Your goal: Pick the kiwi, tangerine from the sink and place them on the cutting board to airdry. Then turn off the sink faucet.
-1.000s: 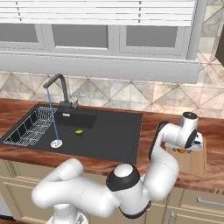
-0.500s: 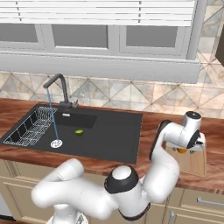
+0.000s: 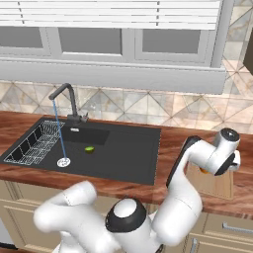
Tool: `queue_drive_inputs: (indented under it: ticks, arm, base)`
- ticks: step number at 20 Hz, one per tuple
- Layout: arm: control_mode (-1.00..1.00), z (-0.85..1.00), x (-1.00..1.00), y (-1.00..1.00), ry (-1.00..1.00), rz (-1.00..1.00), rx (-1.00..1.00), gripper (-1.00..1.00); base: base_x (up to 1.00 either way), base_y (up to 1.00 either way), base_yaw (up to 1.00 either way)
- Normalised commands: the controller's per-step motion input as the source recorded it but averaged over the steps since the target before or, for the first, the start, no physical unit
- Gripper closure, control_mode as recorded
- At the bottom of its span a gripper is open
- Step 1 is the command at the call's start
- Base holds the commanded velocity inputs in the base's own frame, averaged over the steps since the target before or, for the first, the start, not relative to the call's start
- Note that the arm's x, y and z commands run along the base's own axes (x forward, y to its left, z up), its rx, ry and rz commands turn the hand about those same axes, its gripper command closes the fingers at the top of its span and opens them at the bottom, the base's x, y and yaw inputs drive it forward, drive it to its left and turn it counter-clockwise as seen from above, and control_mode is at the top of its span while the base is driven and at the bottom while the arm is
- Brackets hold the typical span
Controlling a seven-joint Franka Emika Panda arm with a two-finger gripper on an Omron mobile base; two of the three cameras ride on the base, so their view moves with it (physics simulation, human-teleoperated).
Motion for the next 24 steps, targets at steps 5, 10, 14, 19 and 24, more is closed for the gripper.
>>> queue_drive_inputs:
  ticks: [5,10,14,19,24]
  arm:
    - [-1.0,0.57,-0.61,0.13,-0.09,0.06,-0.01,-1.0]
    - [-1.0,0.21,-0.69,0.51,-0.16,0.09,-0.13,-1.0]
    - [-1.0,0.3,-0.59,0.67,-0.2,0.01,-0.03,-1.0]
    - [-1.0,0.52,-0.24,0.62,-0.02,0.0,0.06,-1.0]
    - [-1.0,0.41,-0.15,0.67,-0.05,0.1,0.04,-1.0]
  base:
    - [0.0,0.0,0.0]
    - [0.0,0.0,0.0]
    - [0.0,0.0,0.0]
    - [0.0,0.0,0.0]
    - [0.0,0.0,0.0]
